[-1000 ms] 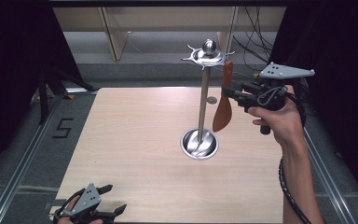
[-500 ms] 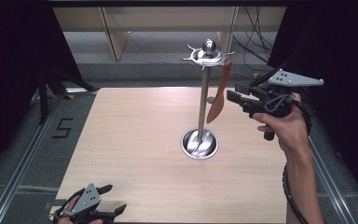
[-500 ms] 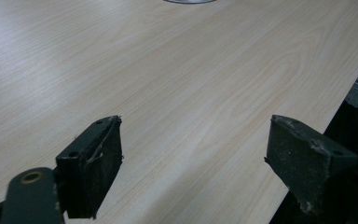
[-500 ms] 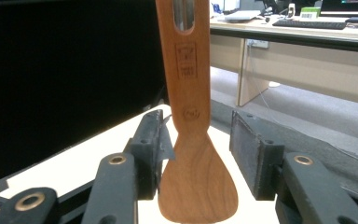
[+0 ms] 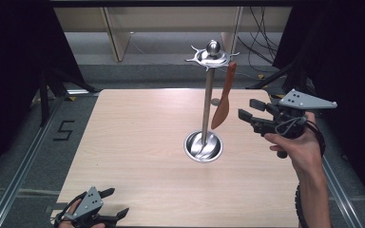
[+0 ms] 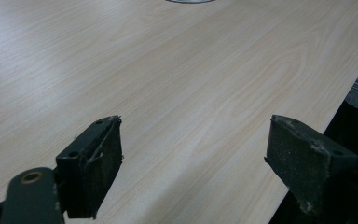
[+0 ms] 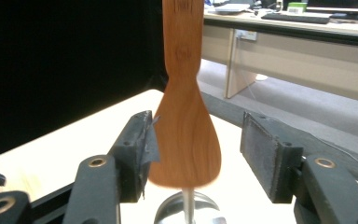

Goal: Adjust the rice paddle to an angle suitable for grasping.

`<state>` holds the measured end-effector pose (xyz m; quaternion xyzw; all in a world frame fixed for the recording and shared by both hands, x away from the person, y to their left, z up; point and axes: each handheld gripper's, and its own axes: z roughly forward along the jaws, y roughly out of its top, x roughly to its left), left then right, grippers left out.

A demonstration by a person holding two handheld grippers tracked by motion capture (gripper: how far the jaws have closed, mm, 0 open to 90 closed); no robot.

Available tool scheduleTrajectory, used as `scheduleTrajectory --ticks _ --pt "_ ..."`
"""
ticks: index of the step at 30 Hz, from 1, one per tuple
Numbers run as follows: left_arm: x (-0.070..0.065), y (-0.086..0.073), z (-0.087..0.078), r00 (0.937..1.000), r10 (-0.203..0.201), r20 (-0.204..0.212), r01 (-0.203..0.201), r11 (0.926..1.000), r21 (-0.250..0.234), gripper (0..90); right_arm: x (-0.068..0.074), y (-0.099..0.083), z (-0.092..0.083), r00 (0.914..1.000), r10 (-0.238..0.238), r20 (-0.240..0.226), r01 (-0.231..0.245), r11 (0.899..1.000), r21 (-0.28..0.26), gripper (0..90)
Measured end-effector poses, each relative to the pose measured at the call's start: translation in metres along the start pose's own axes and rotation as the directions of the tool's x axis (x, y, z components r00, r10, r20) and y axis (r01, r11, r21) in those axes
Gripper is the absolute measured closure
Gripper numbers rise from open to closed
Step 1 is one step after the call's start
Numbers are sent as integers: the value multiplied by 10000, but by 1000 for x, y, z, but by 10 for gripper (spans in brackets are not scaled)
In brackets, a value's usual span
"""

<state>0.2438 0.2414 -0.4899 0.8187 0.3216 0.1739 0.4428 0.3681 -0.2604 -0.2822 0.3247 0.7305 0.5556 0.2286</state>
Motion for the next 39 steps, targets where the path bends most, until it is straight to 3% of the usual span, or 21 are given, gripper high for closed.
scheduleTrajectory --ticks 9,10,11,12,17,19,20,21,23,25,26,27,31,32,33,34,35,36,39 --pt "0 0 0 10000 -15 3 15 10000 32 178 0 -19 -3 9998 149 132 -150 9998 112 425" --pt "-2 -1 0 9994 -348 -17 348 9994 25 178 -1 -21 -3 9999 54 161 -55 9999 92 425" --pt "-2 -1 0 9995 -328 -8 328 9995 33 178 -1 -25 -3 9999 60 143 -61 10000 53 425" --pt "0 0 0 10000 -75 31 75 10000 47 178 0 -27 -3 9997 159 174 -162 9997 183 424" --pt "2 1 -1 9999 113 -1 -113 9999 67 178 -3 -36 -3 9990 228 390 -246 9985 484 409" --pt "2 1 -1 9999 108 -11 -108 9999 72 178 -4 -41 -1 9993 100 355 -122 9979 630 387" --pt "0 1 0 9999 -112 83 113 9999 -36 178 -4 -43 -1 9989 269 381 -298 9967 759 378" --pt "1 2 0 10000 -6 93 5 10000 53 178 -4 -46 -1 9983 319 487 -358 9962 798 373" --pt "-3 1 1 9992 -383 106 383 9993 -45 178 -6 -51 -1 9987 306 402 -346 9942 1020 365" --pt "0 2 1 9999 8 130 -9 10000 46 178 -9 -57 0 9990 204 400 -247 9936 1104 362" --pt "-2 2 1 9995 -314 85 313 9995 37 178 -10 -59 1 9985 84 535 -144 9935 1131 359" --pt "-2 2 2 9994 -337 49 338 9994 -9 178 -10 -62 0 9983 220 544 -287 9915 1265 355" --pt "2 4 2 9999 67 115 -68 9999 104 178 -12 -75 4 9974 356 620 -446 9875 1510 352" --pt "-1 4 3 9991 -414 122 415 9991 -76 178 -14 -78 5 9973 352 645 -450 9863 1585 350" --pt "0 4 3 9988 -470 107 472 9988 -143 178 -17 -80 5 9976 278 635 -383 9845 1710 349" --pt "4 5 1 10000 64 40 -64 9999 118 178 -18 -84 7 9965 453 706 -557 9865 1538 347" --pt "2 4 2 9997 -221 64 222 9997 -137 178 -19 -86 6 9968 522 603 -620 9827 1743 346" --pt "3 4 1 9999 -96 103 95 9999 62 178 -18 -88 7 9961 687 561 -775 9818 1734 344" --pt "1 1 0 9997 -218 53 218 9998 52 178 -18 -94 8 9970 553 538 -648 9783 1968 326"
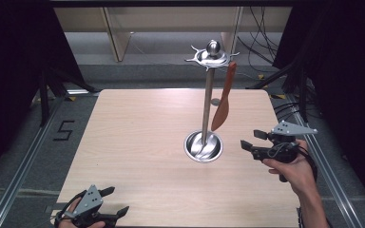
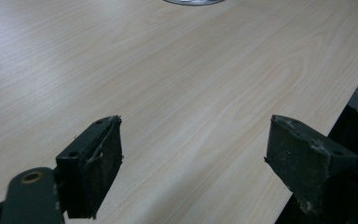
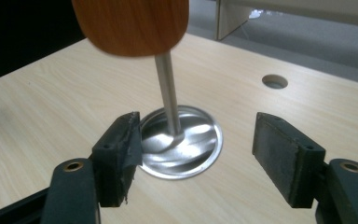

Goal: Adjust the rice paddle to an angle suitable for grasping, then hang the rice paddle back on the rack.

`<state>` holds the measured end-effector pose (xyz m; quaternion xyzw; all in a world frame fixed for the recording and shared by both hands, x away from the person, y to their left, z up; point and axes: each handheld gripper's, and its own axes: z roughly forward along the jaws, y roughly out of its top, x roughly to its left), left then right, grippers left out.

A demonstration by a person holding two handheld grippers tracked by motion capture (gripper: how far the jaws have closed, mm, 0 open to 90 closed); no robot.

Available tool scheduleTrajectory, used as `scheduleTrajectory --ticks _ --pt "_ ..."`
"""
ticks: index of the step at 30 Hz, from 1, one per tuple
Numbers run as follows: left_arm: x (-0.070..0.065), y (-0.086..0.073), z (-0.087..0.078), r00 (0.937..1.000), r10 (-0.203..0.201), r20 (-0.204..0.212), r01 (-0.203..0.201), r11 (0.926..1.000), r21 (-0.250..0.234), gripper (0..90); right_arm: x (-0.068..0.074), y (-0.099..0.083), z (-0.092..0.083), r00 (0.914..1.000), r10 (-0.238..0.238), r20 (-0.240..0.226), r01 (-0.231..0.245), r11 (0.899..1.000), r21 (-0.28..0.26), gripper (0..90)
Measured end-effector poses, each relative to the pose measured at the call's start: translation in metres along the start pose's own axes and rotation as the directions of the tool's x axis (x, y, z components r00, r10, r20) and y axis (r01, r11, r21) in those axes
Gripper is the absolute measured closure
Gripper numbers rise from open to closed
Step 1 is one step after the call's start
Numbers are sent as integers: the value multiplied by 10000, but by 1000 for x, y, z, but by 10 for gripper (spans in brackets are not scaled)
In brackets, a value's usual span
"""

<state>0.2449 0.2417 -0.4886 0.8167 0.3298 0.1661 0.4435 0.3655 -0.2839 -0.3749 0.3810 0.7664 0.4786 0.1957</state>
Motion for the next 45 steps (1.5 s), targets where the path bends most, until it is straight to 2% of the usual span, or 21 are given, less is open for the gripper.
scheduleTrajectory --ticks 3,5,6,8,11,12,18,19,21,22,23,27,33,34,36,38,39,40,41,42,45 --pt "-3 -1 -2 9999 -118 -25 117 9998 -148 178 5 -7 2 9982 465 -367 -456 9987 247 324" --pt "-4 -1 -2 9997 -228 41 229 9995 -223 178 4 -11 3 9993 228 -286 -214 9987 471 322" --pt "-1 0 -3 9998 208 34 -208 9998 -32 178 4 -14 3 9998 143 -118 -137 9986 509 322" --pt "-2 0 -1 10000 30 49 -28 9994 -335 178 4 -19 5 9995 272 -169 -262 9983 528 320" --pt "-2 0 -1 9999 102 42 -102 9998 -184 178 2 -25 6 9985 515 -173 -501 9962 716 319" --pt "-4 -1 -1 9999 -163 29 164 9998 -122 178 0 -27 7 9996 283 -29 -280 9970 721 317" --pt "-3 0 -3 9996 288 23 -287 9995 -103 178 3 -34 11 9976 655 -237 -628 9930 1004 313" --pt "-5 -1 -3 10000 -86 46 86 9999 -133 178 4 -35 12 9965 779 -294 -746 9920 1015 313" --pt "-5 -1 -2 9999 -83 102 84 9999 -87 178 3 -36 11 9997 189 -150 -173 9953 950 312" --pt "-5 -1 -2 9999 -95 110 95 9999 -82 178 6 -37 13 9993 350 -149 -338 9966 753 311" --pt "-6 -2 -1 9999 -120 18 120 9998 -182 178 9 -37 12 9970 697 -332 -656 9914 1129 310" --pt "-4 -1 -4 9999 110 10 -110 9999 -70 178 10 -39 13 9997 -20 -255 43 9960 896 291" --pt "-2 -1 -5 9995 313 34 -312 9995 -59 178 19 -44 15 9975 385 -588 -325 9945 996 273" --pt "-2 -1 -5 9995 318 49 -317 9995 -49 178 17 -45 16 9989 -24 -468 71 9950 1000 273" --pt "-4 -2 -4 10000 -27 7 27 9999 -97 178 21 -48 17 9974 301 -656 -226 9934 1122 271" --pt "-3 -2 -5 9998 175 37 -174 9998 -62 178 21 -50 18 9988 -139 -462 188 9942 1057 270" --pt "-3 -1 -5 9994 351 -24 -351 9993 -109 178 23 -51 18 9981 194 -578 -122 9925 1218 269" --pt "-1 -1 -5 9989 472 -51 -472 9989 -38 178 22 -52 18 9987 -46 -501 105 9930 1176 268" --pt "-3 -1 -5 9997 258 29 -257 9995 -162 178 25 -53 18 9978 302 -598 -217 9902 1379 267" --pt "-4 -1 -4 9999 141 41 -140 9994 -302 178 24 -54 19 9989 138 -440 -83 9923 1233 267" --pt "-2 -2 -5 9996 279 9 -279 9995 -151 178 25 -58 19 9979 288 -584 -197 9886 1496 266"
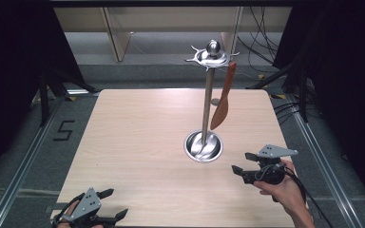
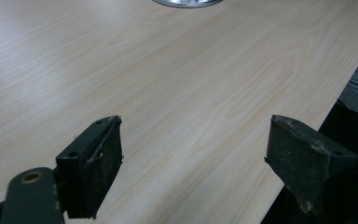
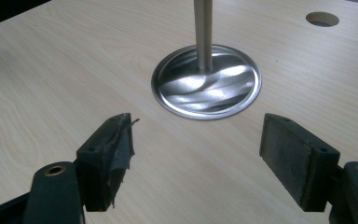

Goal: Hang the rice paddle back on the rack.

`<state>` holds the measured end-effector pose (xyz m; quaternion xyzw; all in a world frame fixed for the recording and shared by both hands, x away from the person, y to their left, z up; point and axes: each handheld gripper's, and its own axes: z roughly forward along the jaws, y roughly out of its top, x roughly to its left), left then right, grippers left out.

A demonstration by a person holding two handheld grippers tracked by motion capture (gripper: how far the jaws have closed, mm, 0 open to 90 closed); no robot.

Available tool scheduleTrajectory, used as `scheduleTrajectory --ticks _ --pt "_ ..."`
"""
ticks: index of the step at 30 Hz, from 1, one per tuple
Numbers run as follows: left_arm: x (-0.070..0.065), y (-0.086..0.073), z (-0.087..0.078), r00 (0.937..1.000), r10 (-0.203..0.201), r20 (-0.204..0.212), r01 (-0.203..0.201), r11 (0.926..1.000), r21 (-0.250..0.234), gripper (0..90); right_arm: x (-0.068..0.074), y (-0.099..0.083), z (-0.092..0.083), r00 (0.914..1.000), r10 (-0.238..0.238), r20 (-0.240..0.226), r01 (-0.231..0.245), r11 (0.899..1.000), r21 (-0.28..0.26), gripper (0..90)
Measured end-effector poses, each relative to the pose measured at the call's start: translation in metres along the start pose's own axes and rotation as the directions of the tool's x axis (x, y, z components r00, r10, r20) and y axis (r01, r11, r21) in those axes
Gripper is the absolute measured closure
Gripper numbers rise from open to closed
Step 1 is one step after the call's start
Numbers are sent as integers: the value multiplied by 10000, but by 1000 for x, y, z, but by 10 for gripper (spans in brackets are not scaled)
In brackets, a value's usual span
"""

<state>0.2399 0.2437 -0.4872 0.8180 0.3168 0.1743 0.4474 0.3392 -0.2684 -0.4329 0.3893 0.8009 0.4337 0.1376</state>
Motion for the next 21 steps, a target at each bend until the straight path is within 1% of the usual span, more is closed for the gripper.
scheduleTrajectory --ticks 1,2,3,4,5,7,8,9,10,11,12,13,14,15,16,17,18,19,20,21 --pt "0 0 0 10000 5 16 -5 10000 4 178 0 -1 0 10000 41 29 -41 10000 -25 266" --pt "0 0 0 10000 59 6 -59 10000 59 178 -1 -2 1 9999 -127 117 128 9999 -64 265" --pt "0 0 0 10000 77 37 -78 9999 104 178 0 -4 2 10000 34 -18 -34 10000 -2 265" --pt "0 0 0 10000 64 33 -65 9999 101 178 0 -6 2 9999 -96 103 95 9999 90 264" --pt "0 0 0 10000 58 37 -59 9999 94 178 1 -7 2 9999 17 137 -18 10000 55 264" --pt "0 0 0 10000 52 44 -53 9999 118 178 1 -9 3 10000 -7 76 6 9999 119 263" --pt "0 0 0 10000 24 53 -24 9999 129 178 2 -11 3 10000 68 68 -69 9999 126 262" --pt "0 0 0 10000 24 26 -24 9999 102 178 2 -12 4 9998 57 186 -58 9999 83 261" --pt "0 0 0 10000 29 21 -29 10000 71 178 2 -13 3 9999 39 129 -42 9998 212 261" --pt "-2 -1 1 9995 -308 4 308 9995 73 178 2 -14 4 9999 -32 138 30 9999 138 261" --pt "-2 -1 1 9997 -254 8 254 9997 67 178 4 -16 4 9998 138 158 -141 9996 235 261" --pt "-2 -1 1 9996 -289 13 289 9996 75 178 2 -17 5 9996 -202 220 200 9997 120 261" --pt "-2 -1 1 9996 -281 13 281 9996 78 178 4 -18 4 9999 89 128 -92 9996 255 260" --pt "-1 -1 1 9999 -111 13 111 9999 70 178 4 -19 5 9999 13 138 -16 9998 195 260" --pt "0 0 0 10000 40 21 -40 10000 71 177 5 -21 6 9998 47 169 -51 9997 232 259" --pt "0 0 0 10000 28 28 -29 10000 79 178 4 -22 6 9994 -240 254 236 9996 176 258" --pt "-2 -1 1 9998 -197 14 197 9998 82 178 7 -23 7 9998 124 141 -128 9996 247 257" --pt "-2 -1 1 9996 -277 8 277 9996 88 178 6 -25 8 9997 -116 235 111 9997 201 256" --pt "-1 -1 1 9998 -178 24 177 9998 91 178 7 -26 9 9999 2 115 -6 9996 282 255" --pt "0 0 1 10000 39 27 -39 10000 91 178 9 -28 9 9998 161 96 -163 9996 214 253"
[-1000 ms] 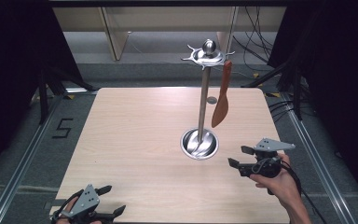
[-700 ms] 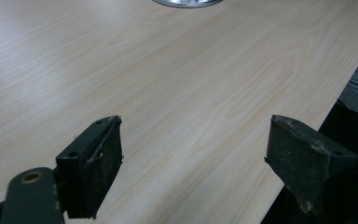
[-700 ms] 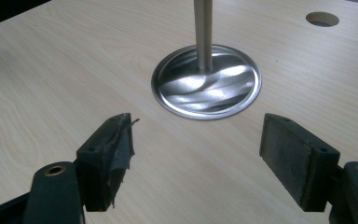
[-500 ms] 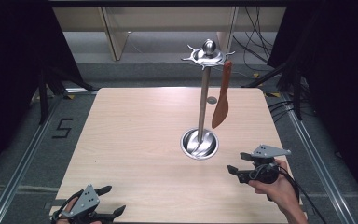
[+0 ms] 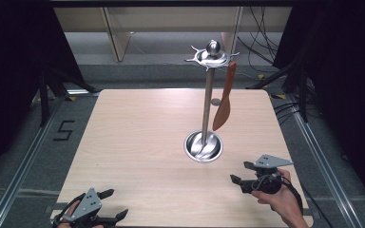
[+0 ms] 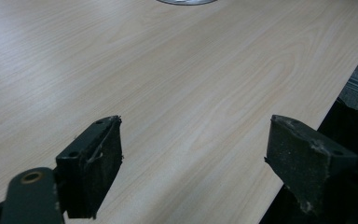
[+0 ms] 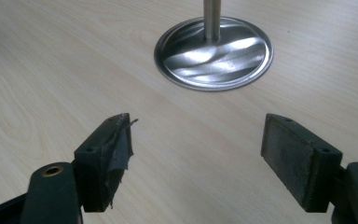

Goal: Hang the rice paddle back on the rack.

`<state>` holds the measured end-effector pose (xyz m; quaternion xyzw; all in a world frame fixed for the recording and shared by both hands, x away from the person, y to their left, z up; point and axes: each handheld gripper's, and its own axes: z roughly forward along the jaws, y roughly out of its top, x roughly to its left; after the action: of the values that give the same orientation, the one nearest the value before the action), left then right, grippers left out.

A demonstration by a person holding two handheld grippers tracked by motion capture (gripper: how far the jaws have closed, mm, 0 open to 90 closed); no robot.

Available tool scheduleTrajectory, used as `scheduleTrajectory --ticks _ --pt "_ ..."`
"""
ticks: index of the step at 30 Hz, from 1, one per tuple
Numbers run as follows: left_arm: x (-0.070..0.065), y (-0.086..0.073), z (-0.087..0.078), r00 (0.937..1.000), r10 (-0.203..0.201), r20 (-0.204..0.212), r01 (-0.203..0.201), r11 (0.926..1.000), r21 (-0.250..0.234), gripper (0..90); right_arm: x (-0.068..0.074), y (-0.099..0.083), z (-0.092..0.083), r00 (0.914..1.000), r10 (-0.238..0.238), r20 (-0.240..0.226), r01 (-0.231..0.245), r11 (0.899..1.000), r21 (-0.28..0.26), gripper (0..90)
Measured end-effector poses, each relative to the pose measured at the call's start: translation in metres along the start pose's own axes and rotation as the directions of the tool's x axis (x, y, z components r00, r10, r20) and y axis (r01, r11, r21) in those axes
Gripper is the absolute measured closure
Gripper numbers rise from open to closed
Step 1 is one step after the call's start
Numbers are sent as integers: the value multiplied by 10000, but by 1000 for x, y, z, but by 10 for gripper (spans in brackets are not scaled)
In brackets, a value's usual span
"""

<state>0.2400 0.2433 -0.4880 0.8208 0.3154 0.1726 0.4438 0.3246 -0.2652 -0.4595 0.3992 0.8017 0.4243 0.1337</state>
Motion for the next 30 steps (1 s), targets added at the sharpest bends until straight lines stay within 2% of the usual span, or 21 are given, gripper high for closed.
scheduleTrajectory --ticks 2,3,6,7,8,10,11,13,14,16,18,19,20,22,23,24,25,26,28,29,30 --pt "0 0 0 10000 -13 8 13 10000 6 178 -1 -2 1 9991 -395 136 396 9992 -4 251" --pt "0 0 0 10000 -26 8 26 10000 2 178 2 -3 0 10000 -21 -4 21 9999 141 250" --pt "0 0 0 10000 -25 19 25 10000 12 178 2 -6 2 9998 -221 -16 221 9997 -41 248" --pt "-2 -1 0 9995 -312 9 312 9995 21 178 2 -7 1 9997 -237 -48 238 9997 61 247" --pt "-2 -1 1 9994 -355 59 355 9994 -29 178 5 -10 2 10000 20 42 -21 10000 70 247" --pt "-3 -1 1 9989 -461 68 462 9989 -125 177 4 -12 3 9998 -214 32 214 9997 64 246" --pt "-3 -1 1 9990 -439 74 440 9990 -105 178 6 -15 3 10000 -67 -52 68 9998 200 246" --pt "-3 -1 1 9990 -447 65 448 9989 -111 178 7 -18 4 9999 -77 84 75 9998 210 246" --pt "-2 -1 0 9995 -306 28 306 9995 13 178 5 -19 3 9997 -250 30 249 9993 277 245" --pt "-2 -1 0 9997 -259 13 259 9996 61 177 7 -23 4 9998 -182 -16 182 9995 241 246" --pt "-1 -1 0 9999 -105 -58 107 9997 206 177 9 -26 2 10000 -30 16 29 9997 257 245" --pt "-2 0 1 9998 -219 12 219 9998 8 178 11 -28 1 9999 153 36 -155 9994 308 245" --pt "-1 0 1 10000 -1 17 1 10000 19 178 8 -29 0 9998 -176 52 174 9992 347 244" --pt "-1 0 1 9999 37 94 -38 9999 109 177 9 -32 -2 9999 -142 8 141 9994 315 242" --pt "0 0 0 9998 194 30 -195 9996 213 177 11 -35 -3 10000 24 39 -26 9995 322 240" --pt "-1 0 1 10000 -30 90 30 10000 60 178 10 -37 -3 10000 -87 2 87 9995 300 236" --pt "-4 -1 2 9991 -413 84 413 9991 -2 177 12 -39 -4 9997 195 121 -200 9990 392 232" --pt "-4 -1 2 9992 -394 53 394 9992 -33 177 12 -41 -6 9998 190 103 -195 9988 444 228" --pt "-3 -1 2 9997 -245 59 244 9997 54 178 12 -43 -7 9999 35 104 -38 9995 308 214" --pt "-1 0 2 10000 75 25 -76 9999 78 177 12 -45 -8 9999 -34 105 30 9996 295 208" --pt "-1 -1 2 10000 46 34 -47 10000 76 177 15 -46 -9 9996 246 127 -250 9991 338 206"
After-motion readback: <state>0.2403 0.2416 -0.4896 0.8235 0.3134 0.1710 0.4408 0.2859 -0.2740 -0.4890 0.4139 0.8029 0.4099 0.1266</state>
